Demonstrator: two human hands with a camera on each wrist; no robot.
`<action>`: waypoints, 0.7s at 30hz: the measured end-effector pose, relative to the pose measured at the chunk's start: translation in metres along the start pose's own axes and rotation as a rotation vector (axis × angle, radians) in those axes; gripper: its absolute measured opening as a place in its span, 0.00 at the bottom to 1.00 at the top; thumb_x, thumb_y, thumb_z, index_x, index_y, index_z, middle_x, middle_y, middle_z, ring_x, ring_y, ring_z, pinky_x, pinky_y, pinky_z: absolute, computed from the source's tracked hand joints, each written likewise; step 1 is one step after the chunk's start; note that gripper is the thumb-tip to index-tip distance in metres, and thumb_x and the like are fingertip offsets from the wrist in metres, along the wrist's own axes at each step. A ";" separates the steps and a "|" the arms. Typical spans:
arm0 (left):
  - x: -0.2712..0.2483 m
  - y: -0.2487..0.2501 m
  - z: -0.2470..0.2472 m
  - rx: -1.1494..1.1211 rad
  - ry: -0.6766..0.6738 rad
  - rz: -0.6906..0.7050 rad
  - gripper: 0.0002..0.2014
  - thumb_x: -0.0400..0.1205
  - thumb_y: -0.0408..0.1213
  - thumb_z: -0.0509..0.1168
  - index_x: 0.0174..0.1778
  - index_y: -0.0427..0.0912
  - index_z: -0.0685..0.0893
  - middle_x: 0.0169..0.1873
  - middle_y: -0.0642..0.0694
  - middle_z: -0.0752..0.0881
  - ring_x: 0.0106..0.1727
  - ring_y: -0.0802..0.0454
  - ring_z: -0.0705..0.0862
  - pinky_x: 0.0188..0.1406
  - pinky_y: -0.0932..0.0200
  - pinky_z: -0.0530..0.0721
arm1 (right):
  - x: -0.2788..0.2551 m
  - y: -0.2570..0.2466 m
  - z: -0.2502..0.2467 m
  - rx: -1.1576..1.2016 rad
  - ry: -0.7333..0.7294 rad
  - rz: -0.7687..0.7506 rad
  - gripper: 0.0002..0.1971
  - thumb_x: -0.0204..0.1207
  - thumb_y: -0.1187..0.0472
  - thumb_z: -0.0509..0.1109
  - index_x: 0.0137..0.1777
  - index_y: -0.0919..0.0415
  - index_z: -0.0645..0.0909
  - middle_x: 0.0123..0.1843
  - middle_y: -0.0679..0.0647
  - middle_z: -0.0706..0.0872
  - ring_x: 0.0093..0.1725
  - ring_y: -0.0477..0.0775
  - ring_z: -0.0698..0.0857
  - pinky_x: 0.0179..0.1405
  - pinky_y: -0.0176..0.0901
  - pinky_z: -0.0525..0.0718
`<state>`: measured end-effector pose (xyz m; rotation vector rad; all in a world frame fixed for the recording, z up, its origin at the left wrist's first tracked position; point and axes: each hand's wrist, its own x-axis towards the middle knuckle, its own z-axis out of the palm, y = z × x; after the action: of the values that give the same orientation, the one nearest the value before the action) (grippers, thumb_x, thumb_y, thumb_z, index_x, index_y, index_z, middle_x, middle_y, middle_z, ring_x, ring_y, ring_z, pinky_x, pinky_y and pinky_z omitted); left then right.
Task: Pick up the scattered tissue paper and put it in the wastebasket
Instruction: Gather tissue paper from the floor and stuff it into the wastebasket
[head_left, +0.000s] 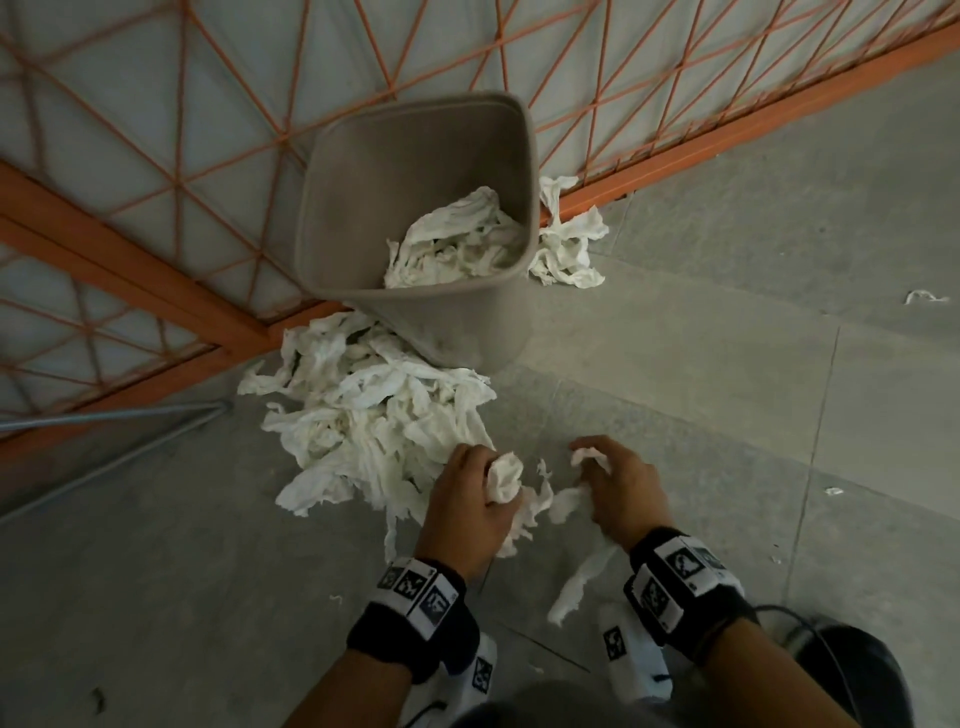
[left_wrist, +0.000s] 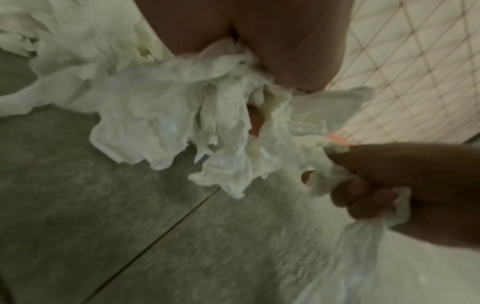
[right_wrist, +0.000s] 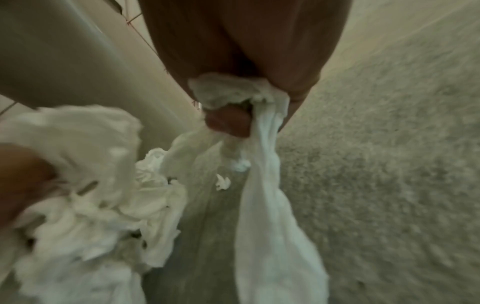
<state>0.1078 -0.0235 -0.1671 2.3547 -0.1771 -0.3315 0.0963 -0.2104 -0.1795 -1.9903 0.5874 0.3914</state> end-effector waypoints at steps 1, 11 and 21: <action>-0.002 0.004 -0.007 -0.053 0.038 0.004 0.14 0.74 0.49 0.65 0.47 0.44 0.78 0.40 0.52 0.80 0.40 0.57 0.80 0.42 0.64 0.77 | 0.000 -0.008 -0.002 0.006 0.003 0.000 0.09 0.81 0.54 0.64 0.47 0.50 0.86 0.39 0.56 0.90 0.33 0.56 0.87 0.31 0.42 0.82; 0.008 0.098 -0.112 -0.216 0.294 0.153 0.09 0.78 0.41 0.71 0.41 0.45 0.76 0.29 0.51 0.84 0.31 0.57 0.83 0.29 0.63 0.80 | -0.020 -0.164 -0.065 0.346 -0.105 -0.176 0.29 0.80 0.37 0.55 0.27 0.57 0.77 0.18 0.48 0.73 0.16 0.47 0.67 0.17 0.35 0.65; 0.104 0.175 -0.227 -0.174 0.626 0.393 0.07 0.77 0.39 0.65 0.48 0.43 0.78 0.42 0.46 0.84 0.44 0.48 0.83 0.46 0.48 0.83 | 0.008 -0.313 -0.105 0.596 -0.243 -0.862 0.20 0.70 0.75 0.57 0.53 0.53 0.79 0.45 0.58 0.74 0.42 0.57 0.70 0.37 0.43 0.71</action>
<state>0.2672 -0.0223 0.0929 2.0785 -0.2856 0.5534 0.2799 -0.1813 0.0935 -1.4102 -0.3056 -0.0822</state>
